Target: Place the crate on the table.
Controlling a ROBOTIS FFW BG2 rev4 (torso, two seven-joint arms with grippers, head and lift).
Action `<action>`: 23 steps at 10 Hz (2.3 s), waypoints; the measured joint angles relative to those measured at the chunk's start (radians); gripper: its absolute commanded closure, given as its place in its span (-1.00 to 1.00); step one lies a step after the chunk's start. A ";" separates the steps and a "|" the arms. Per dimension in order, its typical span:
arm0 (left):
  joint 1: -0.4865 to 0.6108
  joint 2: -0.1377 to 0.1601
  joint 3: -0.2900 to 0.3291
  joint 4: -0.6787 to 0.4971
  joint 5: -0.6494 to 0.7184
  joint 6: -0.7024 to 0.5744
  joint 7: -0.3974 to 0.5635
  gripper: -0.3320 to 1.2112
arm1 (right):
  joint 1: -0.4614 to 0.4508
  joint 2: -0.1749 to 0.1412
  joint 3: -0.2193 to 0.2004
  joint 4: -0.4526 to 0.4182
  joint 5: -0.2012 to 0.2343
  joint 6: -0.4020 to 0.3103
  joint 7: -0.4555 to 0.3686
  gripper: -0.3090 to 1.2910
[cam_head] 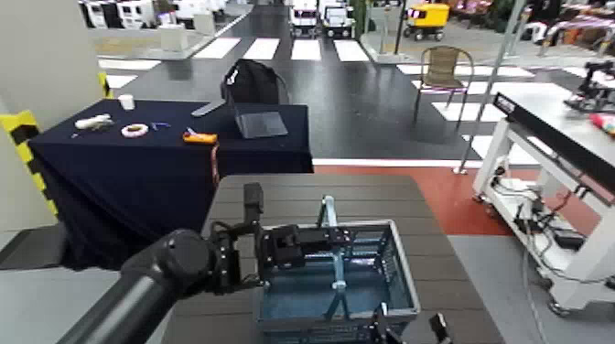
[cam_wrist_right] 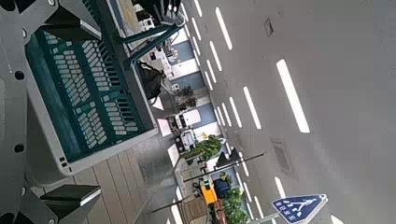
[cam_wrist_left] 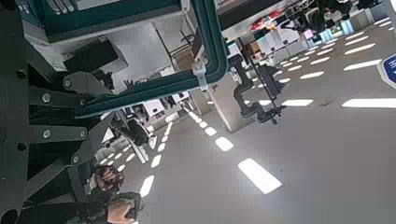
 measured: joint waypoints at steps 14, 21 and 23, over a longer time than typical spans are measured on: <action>-0.139 -0.063 -0.158 0.299 -0.042 -0.202 -0.102 0.77 | -0.016 -0.009 0.011 0.017 -0.020 -0.050 0.001 -0.44; -0.118 -0.064 -0.150 0.323 -0.050 -0.276 -0.099 -0.50 | -0.013 -0.008 0.013 0.020 -0.027 -0.057 0.003 -0.44; -0.108 -0.059 -0.114 0.290 -0.096 -0.284 -0.092 -0.49 | -0.012 -0.009 0.013 0.020 -0.032 -0.056 0.005 -0.44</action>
